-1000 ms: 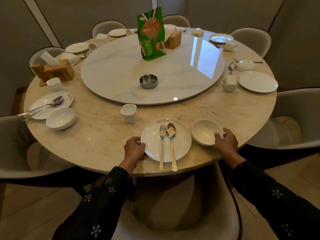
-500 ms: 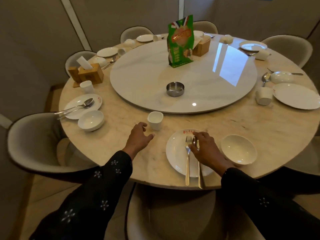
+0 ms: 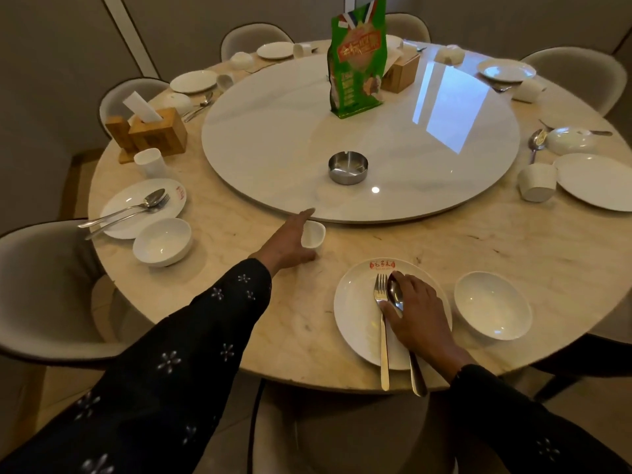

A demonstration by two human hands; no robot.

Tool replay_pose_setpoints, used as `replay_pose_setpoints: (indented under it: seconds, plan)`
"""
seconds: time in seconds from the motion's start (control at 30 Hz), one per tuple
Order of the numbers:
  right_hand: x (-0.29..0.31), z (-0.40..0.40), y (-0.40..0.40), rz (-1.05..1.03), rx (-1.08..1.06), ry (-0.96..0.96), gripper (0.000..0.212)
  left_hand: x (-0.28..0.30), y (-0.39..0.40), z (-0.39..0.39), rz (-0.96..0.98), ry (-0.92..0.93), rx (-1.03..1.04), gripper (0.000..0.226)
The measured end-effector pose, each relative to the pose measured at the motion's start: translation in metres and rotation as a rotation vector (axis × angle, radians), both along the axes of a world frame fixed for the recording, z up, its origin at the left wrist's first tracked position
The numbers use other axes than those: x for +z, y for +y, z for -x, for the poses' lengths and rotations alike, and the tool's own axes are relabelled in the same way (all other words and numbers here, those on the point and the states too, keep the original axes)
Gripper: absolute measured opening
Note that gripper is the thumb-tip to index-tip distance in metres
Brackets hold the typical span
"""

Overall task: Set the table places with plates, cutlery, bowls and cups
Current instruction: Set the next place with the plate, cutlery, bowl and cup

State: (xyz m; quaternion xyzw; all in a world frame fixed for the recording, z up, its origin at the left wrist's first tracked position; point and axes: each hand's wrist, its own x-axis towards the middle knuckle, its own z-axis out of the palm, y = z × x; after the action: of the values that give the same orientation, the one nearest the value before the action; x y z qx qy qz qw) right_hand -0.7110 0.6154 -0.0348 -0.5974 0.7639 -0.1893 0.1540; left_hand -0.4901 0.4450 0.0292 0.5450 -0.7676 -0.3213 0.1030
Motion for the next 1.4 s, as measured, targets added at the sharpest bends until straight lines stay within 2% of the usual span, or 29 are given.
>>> replay_pose_setpoints:
  seconds: [0.13, 0.57, 0.93, 1.2, 1.4]
  plan:
    - [-0.002, 0.0, 0.0, 0.007, -0.003, 0.009, 0.064, 0.0, -0.001, 0.003, 0.033, -0.035, -0.028, 0.085]
    - [-0.001, 0.002, -0.002, -0.005, 0.025, 0.025, 0.064, -0.009, 0.039, 0.009, 0.105, -0.115, -0.075, 0.087]
    - [0.002, 0.002, -0.002, -0.005, 0.027, 0.003, 0.065, -0.004, 0.051, -0.002, 0.086, -0.174, -0.068, 0.085]
    - [0.005, 0.001, -0.002, -0.033, 0.018, -0.018, 0.066, -0.002, 0.057, -0.004, 0.072, -0.166, -0.071, 0.088]
    - [0.024, 0.006, 0.003, -0.05, 0.008, -0.125, 0.066, 0.006, 0.061, -0.007, 0.059, -0.182, -0.101, 0.109]
